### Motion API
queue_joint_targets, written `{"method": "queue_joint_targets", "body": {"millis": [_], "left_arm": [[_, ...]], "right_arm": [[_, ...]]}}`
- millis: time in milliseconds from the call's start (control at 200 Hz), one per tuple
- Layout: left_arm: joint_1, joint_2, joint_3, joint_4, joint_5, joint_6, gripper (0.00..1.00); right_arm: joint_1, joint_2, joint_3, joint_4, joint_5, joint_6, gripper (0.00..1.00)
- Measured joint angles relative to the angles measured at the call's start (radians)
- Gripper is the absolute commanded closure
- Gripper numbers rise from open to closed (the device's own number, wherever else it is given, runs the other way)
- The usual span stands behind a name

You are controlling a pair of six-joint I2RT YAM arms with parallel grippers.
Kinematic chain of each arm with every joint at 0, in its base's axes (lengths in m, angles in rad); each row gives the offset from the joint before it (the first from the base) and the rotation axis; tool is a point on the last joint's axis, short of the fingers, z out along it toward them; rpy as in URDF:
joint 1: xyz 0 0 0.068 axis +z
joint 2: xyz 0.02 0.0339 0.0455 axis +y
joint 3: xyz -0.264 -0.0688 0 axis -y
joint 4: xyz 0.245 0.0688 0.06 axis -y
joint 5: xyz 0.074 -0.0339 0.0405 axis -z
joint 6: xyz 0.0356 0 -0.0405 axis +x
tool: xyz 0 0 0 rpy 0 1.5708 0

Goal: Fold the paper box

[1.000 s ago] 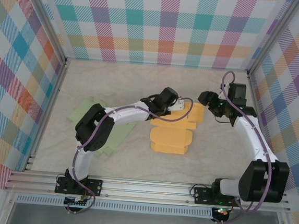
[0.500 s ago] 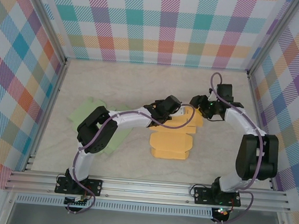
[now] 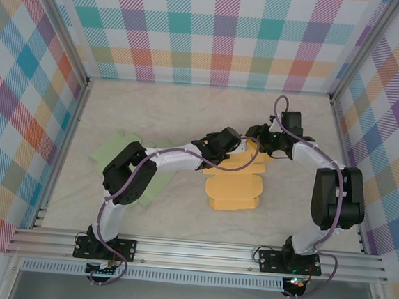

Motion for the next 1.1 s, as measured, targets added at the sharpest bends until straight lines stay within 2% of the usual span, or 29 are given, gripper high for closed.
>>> {"method": "queue_joint_targets", "body": {"millis": [225, 520, 625, 855, 1100], "left_arm": [[0.000, 0.000, -0.015, 0.025, -0.020, 0.000, 1.00], [0.000, 0.000, -0.031, 0.041, -0.034, 0.008, 1.00], [0.000, 0.000, -0.031, 0.041, -0.034, 0.007, 1.00], [0.000, 0.000, -0.031, 0.041, -0.034, 0.007, 1.00], [0.000, 0.000, -0.031, 0.040, -0.034, 0.006, 1.00]], "right_arm": [[0.001, -0.023, -0.008, -0.037, 0.036, -0.017, 0.53], [-0.030, -0.303, -0.124, -0.176, 0.184, -0.093, 0.49], [-0.042, -0.358, -0.188, -0.190, 0.209, -0.105, 0.49], [-0.042, -0.322, -0.338, -0.171, 0.222, -0.116, 0.47], [-0.035, -0.221, -0.370, -0.070, 0.227, -0.122, 0.48]]}}
